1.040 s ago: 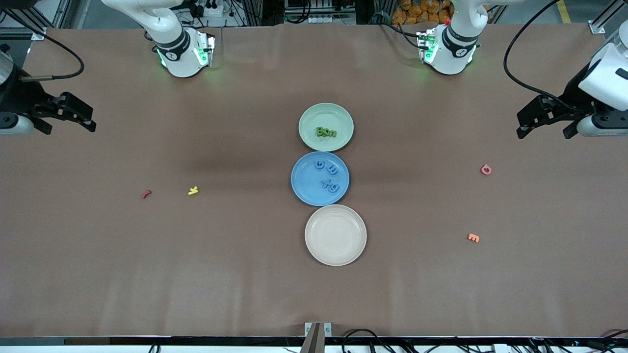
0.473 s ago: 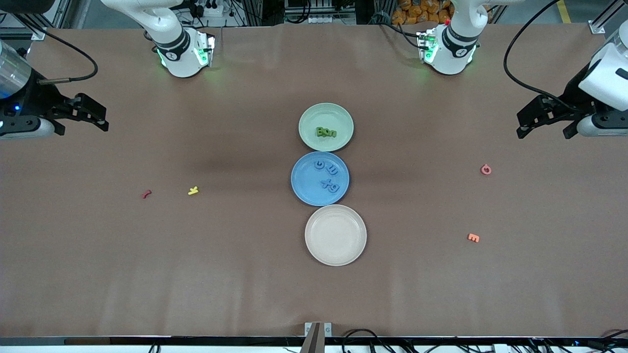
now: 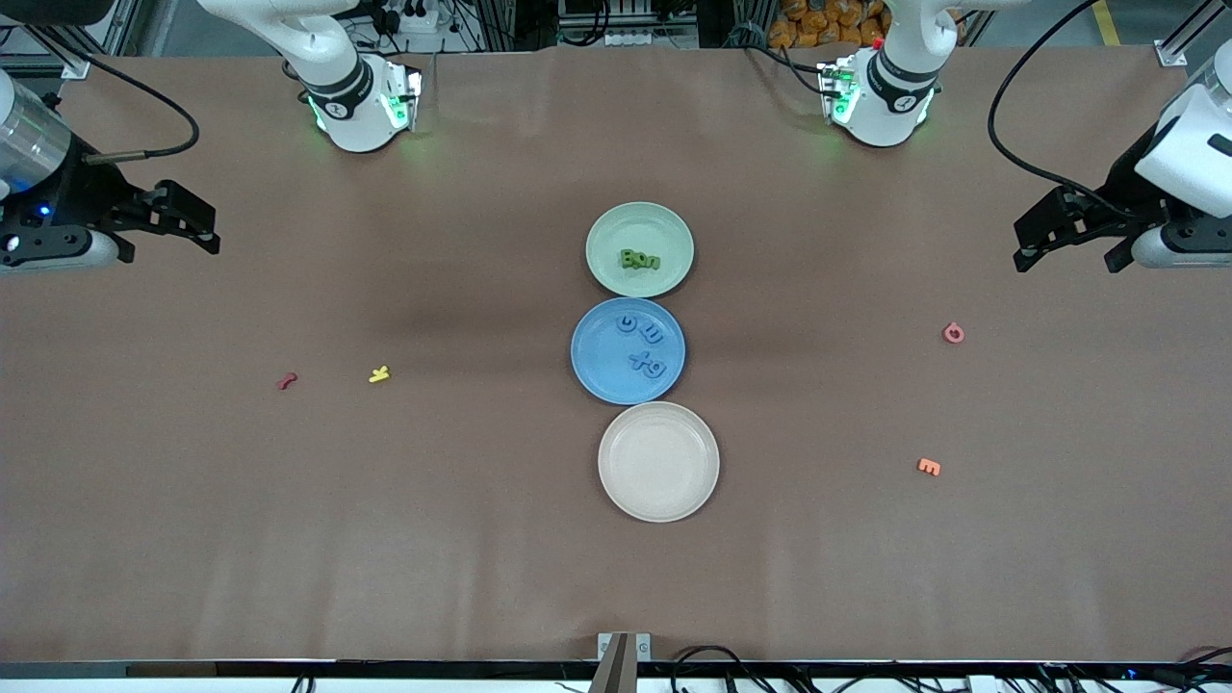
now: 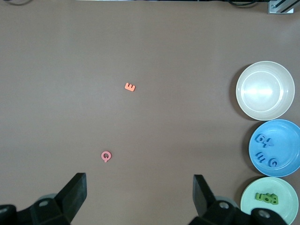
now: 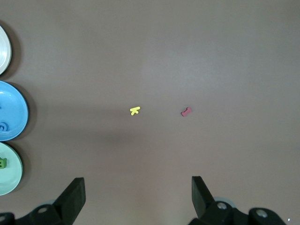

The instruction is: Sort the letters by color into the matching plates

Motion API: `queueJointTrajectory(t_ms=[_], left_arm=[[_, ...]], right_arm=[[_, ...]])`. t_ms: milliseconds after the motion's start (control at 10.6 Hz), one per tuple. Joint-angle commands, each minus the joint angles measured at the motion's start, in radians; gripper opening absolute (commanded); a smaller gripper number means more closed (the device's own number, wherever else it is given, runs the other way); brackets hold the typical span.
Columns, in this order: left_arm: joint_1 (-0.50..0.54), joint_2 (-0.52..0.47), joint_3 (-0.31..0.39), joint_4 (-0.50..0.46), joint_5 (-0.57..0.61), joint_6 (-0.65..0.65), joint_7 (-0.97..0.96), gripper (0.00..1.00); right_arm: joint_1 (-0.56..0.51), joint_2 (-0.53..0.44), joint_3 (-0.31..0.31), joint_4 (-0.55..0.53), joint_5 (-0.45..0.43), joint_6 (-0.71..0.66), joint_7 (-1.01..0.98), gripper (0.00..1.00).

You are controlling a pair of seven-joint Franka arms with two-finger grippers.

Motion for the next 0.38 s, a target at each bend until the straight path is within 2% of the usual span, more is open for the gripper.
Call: queueJointTrajectory(t_ms=[0,284], left_arm=[[0.004,0.008,-0.002,0.014,0.021,0.000,0.003,1.00],[0.004,0.008,-0.002,0.016,0.021,0.000,0.003,1.00]], right_arm=[[0.016,0.005,0.002,0.017,-0.007,-0.014,-0.003,1.00],[0.019,0.005,0.024,0.017,-0.007,-0.014,0.006,1.00]])
